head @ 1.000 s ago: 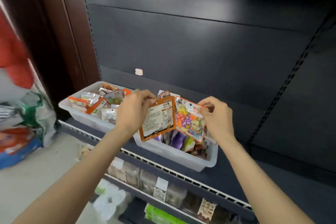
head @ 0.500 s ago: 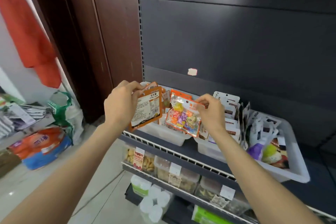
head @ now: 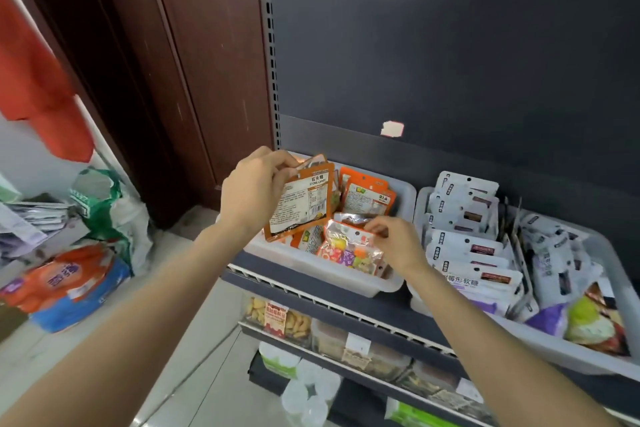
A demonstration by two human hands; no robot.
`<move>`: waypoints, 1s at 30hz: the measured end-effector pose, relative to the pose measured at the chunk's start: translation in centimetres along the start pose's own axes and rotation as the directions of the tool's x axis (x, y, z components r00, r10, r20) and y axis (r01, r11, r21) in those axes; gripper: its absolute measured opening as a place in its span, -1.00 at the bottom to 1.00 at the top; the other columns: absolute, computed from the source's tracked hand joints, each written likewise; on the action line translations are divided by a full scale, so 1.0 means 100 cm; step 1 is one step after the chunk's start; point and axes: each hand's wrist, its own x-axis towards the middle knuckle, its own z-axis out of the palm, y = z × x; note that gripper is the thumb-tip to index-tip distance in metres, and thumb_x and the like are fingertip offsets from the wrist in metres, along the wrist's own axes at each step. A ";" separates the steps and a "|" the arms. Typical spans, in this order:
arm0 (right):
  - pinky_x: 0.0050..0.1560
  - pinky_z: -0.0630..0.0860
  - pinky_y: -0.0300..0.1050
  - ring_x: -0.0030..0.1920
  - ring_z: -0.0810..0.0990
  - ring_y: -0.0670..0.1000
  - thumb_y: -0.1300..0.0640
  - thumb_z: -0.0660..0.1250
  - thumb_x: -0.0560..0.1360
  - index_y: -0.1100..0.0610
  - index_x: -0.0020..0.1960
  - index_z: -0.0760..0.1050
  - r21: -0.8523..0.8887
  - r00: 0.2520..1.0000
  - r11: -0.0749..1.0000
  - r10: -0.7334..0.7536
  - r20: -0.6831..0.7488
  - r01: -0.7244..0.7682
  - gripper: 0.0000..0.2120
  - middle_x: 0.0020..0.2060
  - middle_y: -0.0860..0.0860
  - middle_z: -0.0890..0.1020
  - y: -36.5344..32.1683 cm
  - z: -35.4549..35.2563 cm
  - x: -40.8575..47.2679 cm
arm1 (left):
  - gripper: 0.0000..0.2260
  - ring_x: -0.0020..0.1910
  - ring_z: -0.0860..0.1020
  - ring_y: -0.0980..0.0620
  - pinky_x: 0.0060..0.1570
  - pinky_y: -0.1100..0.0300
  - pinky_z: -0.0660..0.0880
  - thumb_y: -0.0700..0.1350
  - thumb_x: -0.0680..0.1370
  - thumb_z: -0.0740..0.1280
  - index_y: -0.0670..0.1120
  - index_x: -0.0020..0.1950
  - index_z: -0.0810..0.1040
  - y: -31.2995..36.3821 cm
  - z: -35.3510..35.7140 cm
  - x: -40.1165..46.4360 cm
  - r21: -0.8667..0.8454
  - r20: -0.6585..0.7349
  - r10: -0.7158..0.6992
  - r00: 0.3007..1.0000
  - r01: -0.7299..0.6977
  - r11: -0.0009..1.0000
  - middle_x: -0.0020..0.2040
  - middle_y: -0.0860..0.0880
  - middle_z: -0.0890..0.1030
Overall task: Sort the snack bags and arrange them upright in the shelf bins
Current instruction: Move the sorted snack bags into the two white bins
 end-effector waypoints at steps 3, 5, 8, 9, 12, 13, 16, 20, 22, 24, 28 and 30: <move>0.07 0.54 -0.05 0.01 0.59 -0.03 0.32 0.36 0.46 0.07 0.03 0.63 -0.084 0.995 0.996 -0.022 0.093 0.030 -0.78 -0.01 -0.01 0.66 -0.005 -0.002 -0.002 | -0.88 -0.14 0.54 0.02 -0.24 0.15 0.42 -0.07 0.59 0.28 0.01 0.04 0.61 -0.002 0.010 0.013 -0.047 0.044 0.026 0.999 -0.024 0.999 -0.04 0.04 0.56; 0.08 0.54 -0.03 0.03 0.60 -0.01 0.27 0.38 0.47 0.07 0.06 0.63 -0.161 0.988 0.986 -0.017 0.155 0.043 -0.79 0.02 0.00 0.66 -0.009 -0.003 -0.003 | -0.88 -0.12 0.54 0.01 -0.24 0.17 0.38 -0.07 0.59 0.28 0.00 0.03 0.61 0.000 0.017 0.023 -0.075 0.056 0.038 0.998 -0.033 0.997 -0.03 0.03 0.56; 0.10 0.53 -0.07 0.04 0.60 -0.04 0.18 0.40 0.47 0.08 0.14 0.60 -0.129 0.979 0.992 0.034 0.201 -0.008 -0.75 0.04 0.00 0.66 -0.013 -0.012 -0.001 | -0.86 -0.12 0.54 -0.01 -0.23 0.19 0.37 -0.08 0.59 0.28 -0.03 0.05 0.62 0.006 0.026 0.038 -0.098 0.060 0.088 0.994 -0.082 0.992 -0.02 -0.02 0.57; 0.07 0.53 -0.15 0.03 0.59 -0.06 0.15 0.40 0.47 0.09 0.17 0.58 -0.079 0.981 0.996 0.044 0.189 -0.030 -0.73 0.05 0.00 0.65 -0.014 -0.017 0.001 | -0.85 -0.12 0.53 0.00 -0.23 0.19 0.38 -0.09 0.59 0.28 -0.04 0.06 0.62 0.008 0.030 0.045 -0.098 0.063 0.112 0.992 -0.105 0.990 -0.01 -0.02 0.57; -0.06 0.42 -0.37 0.04 0.56 -0.09 0.07 0.36 0.51 0.12 0.22 0.52 -0.022 0.997 0.998 0.058 0.047 -0.057 -0.69 0.09 0.00 0.61 -0.017 -0.031 0.011 | -0.84 -0.17 0.46 0.07 -0.23 0.22 0.35 -0.13 0.59 0.26 -0.06 0.06 0.63 0.009 0.046 0.066 -0.108 0.083 0.145 0.986 -0.136 0.985 -0.01 -0.01 0.56; -0.01 0.42 -0.32 0.08 0.56 -0.05 0.07 0.34 0.52 0.12 0.23 0.52 -0.058 0.998 0.997 0.059 -0.011 -0.059 -0.70 0.12 0.01 0.60 -0.014 -0.033 0.017 | -0.84 -0.17 0.46 0.07 -0.24 0.22 0.35 -0.13 0.60 0.26 -0.06 0.06 0.63 0.009 0.054 0.074 -0.111 0.093 0.152 0.984 -0.142 0.984 -0.01 -0.02 0.56; 0.21 0.42 -0.09 0.21 0.50 0.10 0.08 0.30 0.55 0.15 0.29 0.45 -0.210 0.985 0.966 0.128 -0.118 -0.150 -0.66 0.22 0.13 0.52 -0.006 -0.034 0.029 | -0.84 -0.09 0.57 -0.02 -0.21 0.18 0.42 -0.13 0.60 0.25 -0.04 0.05 0.63 0.012 0.083 0.096 -0.120 0.155 0.153 0.976 -0.135 0.984 0.03 -0.01 0.60; 0.26 0.37 -0.05 0.31 0.41 0.13 0.11 0.28 0.55 0.18 0.40 0.30 -0.372 0.959 0.886 0.281 -0.042 -0.276 -0.55 0.31 0.18 0.40 0.007 -0.028 0.034 | -0.84 -0.05 0.61 -0.05 -0.06 0.13 0.55 -0.16 0.60 0.26 -0.09 0.06 0.63 0.013 0.130 0.106 -0.135 0.268 0.238 0.934 -0.208 0.969 0.06 -0.05 0.61; 0.24 0.39 -0.04 0.32 0.40 0.12 0.14 0.27 0.55 0.16 0.42 0.28 -0.410 0.950 0.867 0.313 0.006 -0.284 -0.54 0.33 0.15 0.38 0.010 -0.026 0.035 | -0.85 -0.04 0.61 -0.06 -0.04 0.08 0.57 -0.17 0.60 0.26 -0.08 0.08 0.60 0.005 0.152 0.107 -0.101 0.357 0.238 0.903 -0.216 0.971 0.06 -0.06 0.62; 0.26 0.40 -0.02 0.33 0.38 0.12 0.17 0.27 0.55 0.14 0.42 0.28 -0.462 0.949 0.843 0.316 0.011 -0.275 -0.55 0.34 0.13 0.36 0.014 -0.025 0.039 | -0.83 -0.02 0.60 -0.08 -0.01 0.06 0.57 -0.17 0.61 0.23 -0.05 0.12 0.58 -0.006 0.167 0.108 -0.033 0.474 0.189 0.860 -0.198 0.980 0.09 -0.08 0.62; 0.25 0.43 0.01 0.33 0.36 0.10 0.19 0.28 0.54 0.12 0.40 0.32 -0.506 0.948 0.815 0.318 -0.015 -0.281 -0.56 0.33 0.11 0.36 0.015 -0.022 0.041 | -0.70 0.06 0.60 -0.11 0.11 -0.03 0.54 -0.20 0.63 0.16 0.05 0.29 0.51 -0.014 0.178 0.107 0.063 0.626 0.154 0.765 -0.246 0.967 0.16 -0.09 0.61; 0.25 0.43 0.02 0.34 0.36 0.10 0.18 0.28 0.55 0.12 0.41 0.32 -0.521 0.947 0.807 0.321 -0.010 -0.279 -0.56 0.33 0.10 0.36 0.014 -0.022 0.041 | -0.66 0.11 0.57 -0.11 0.16 -0.04 0.51 -0.19 0.62 0.17 0.10 0.34 0.45 -0.011 0.180 0.105 0.070 0.649 0.172 0.742 -0.283 0.956 0.19 -0.10 0.58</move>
